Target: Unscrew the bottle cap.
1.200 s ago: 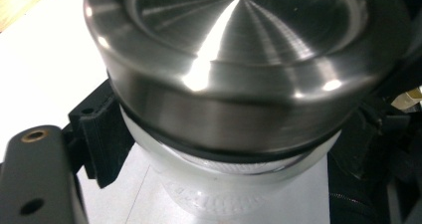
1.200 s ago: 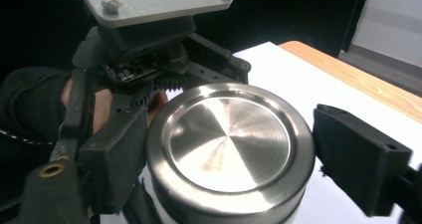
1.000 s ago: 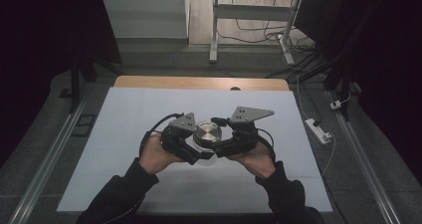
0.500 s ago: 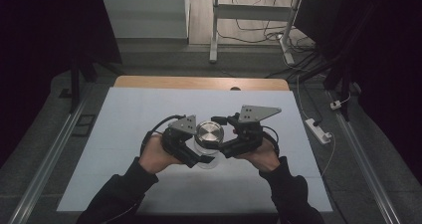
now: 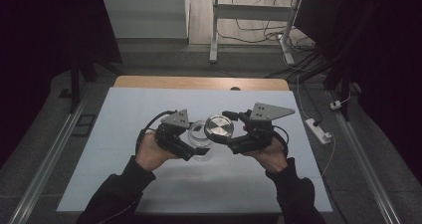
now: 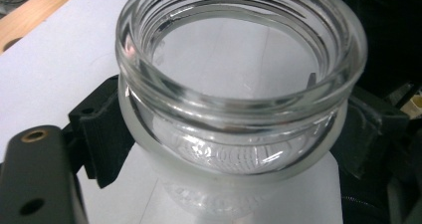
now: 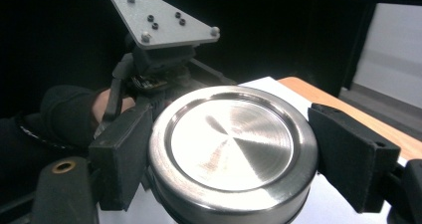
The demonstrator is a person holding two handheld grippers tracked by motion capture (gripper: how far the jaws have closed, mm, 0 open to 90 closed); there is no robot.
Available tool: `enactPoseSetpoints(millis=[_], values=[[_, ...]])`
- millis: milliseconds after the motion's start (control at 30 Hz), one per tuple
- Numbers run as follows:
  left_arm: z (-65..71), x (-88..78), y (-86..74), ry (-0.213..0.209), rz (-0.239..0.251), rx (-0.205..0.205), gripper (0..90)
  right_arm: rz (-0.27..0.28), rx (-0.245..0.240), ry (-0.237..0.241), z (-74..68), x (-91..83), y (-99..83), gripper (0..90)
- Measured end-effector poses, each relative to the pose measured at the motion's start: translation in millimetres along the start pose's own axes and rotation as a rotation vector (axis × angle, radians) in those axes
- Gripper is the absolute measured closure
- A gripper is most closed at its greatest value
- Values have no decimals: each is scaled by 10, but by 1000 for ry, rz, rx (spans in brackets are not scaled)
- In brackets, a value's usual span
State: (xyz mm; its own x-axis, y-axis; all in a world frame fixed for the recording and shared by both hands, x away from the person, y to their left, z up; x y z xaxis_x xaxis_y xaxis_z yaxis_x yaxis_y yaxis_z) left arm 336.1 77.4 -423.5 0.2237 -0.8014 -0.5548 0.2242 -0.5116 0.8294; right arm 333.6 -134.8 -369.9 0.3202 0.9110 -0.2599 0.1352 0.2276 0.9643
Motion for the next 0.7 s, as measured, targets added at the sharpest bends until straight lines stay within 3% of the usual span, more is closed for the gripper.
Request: enactPoseSetpoints(millis=[367, 700], values=[[-8, -30, -2, 29, -1, 7, 156, -18, 12, -63, 57, -131, -131, 199], [-30, -108, 4, 42, 26, -9, 156, -28, 23, -152, 138, -284, -271, 199]])
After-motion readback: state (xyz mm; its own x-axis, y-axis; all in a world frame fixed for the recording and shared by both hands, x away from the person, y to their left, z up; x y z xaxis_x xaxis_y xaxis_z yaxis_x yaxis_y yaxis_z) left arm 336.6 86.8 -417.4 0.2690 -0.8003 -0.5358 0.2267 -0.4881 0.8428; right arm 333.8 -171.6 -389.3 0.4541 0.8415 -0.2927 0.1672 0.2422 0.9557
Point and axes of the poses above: each handheld gripper's, and its own axes: x roughly forward along the jaws, y roughly out of its top, z roughly to its right, the point moved 3 cm from there along x, roughly forward along the jaws, and after that the axes turned 1 degree about -y, right-handed, at the moved point
